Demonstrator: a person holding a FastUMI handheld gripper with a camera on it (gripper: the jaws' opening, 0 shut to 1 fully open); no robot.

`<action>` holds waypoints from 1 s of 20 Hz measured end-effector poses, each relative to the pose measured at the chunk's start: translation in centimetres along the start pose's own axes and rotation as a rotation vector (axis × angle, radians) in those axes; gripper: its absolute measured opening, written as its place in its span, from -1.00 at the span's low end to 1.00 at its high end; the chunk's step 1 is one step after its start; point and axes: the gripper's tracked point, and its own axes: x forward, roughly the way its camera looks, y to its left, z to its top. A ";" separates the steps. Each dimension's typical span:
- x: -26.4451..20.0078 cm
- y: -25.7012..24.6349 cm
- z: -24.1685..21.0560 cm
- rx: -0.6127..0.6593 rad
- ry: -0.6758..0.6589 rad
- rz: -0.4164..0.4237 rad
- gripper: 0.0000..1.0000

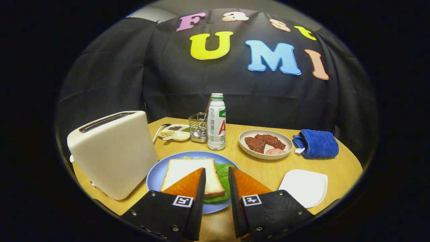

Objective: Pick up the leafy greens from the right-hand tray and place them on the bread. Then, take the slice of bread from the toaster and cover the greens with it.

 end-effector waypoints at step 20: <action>-8.9 -13.2 3.3 -0.034 -0.206 -0.157 -0.23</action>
